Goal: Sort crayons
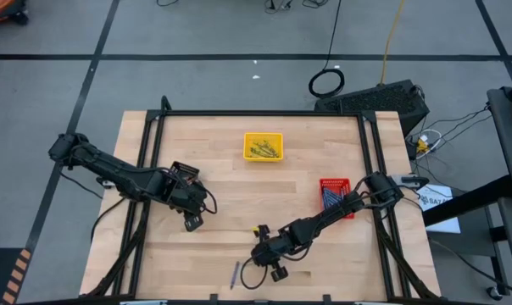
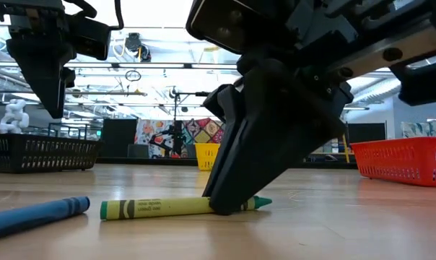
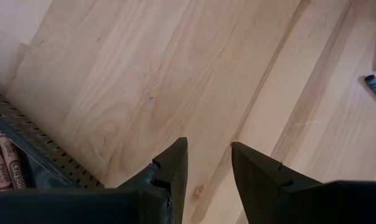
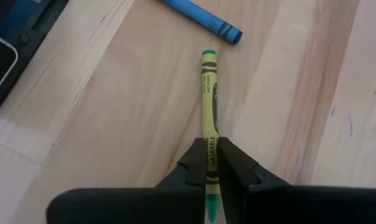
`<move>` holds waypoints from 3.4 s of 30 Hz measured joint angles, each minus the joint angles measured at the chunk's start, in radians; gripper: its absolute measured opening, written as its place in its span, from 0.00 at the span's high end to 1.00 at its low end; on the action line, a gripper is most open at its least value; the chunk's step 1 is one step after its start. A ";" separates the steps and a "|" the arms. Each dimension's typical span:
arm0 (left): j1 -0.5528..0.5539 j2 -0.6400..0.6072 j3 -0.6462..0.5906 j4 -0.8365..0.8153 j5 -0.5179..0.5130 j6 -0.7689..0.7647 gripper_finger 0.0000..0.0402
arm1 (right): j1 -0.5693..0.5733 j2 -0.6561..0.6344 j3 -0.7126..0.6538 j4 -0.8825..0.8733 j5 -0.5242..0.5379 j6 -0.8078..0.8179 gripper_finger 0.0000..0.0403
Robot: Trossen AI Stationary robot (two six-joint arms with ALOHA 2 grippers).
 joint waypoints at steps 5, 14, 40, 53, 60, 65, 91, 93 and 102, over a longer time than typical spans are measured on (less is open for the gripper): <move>0.000 0.000 0.000 0.000 0.000 0.000 0.68 | 0.000 -0.010 -0.001 -0.005 0.001 0.031 0.99; 0.000 0.000 0.000 0.001 0.000 0.001 0.68 | -0.013 -0.109 -0.006 -0.072 0.124 0.049 1.00; 0.000 0.000 0.000 0.003 0.000 0.002 0.68 | -0.363 -0.293 -0.003 -0.190 0.211 -0.060 1.00; 0.000 0.000 0.000 0.002 0.000 0.003 0.68 | -0.589 -0.297 -0.002 -0.225 0.154 -0.147 1.00; 0.000 0.000 0.000 0.002 0.000 0.003 0.68 | -0.737 -0.297 -0.003 -0.302 0.079 -0.136 1.00; 0.000 0.000 0.000 0.002 0.000 0.002 0.68 | -0.807 -0.297 -0.002 -0.289 -0.005 -0.145 1.00; 0.000 0.000 0.000 0.002 0.031 0.010 0.68 | -0.860 -0.284 -0.002 -0.329 -0.054 -0.169 0.90; 0.000 0.000 0.000 0.002 0.031 0.010 0.68 | -0.862 -0.264 -0.002 -0.325 -0.054 -0.166 0.89; 0.000 0.000 0.000 -0.002 0.031 0.011 0.68 | -0.861 -0.185 -0.002 -0.321 0.035 -0.169 0.82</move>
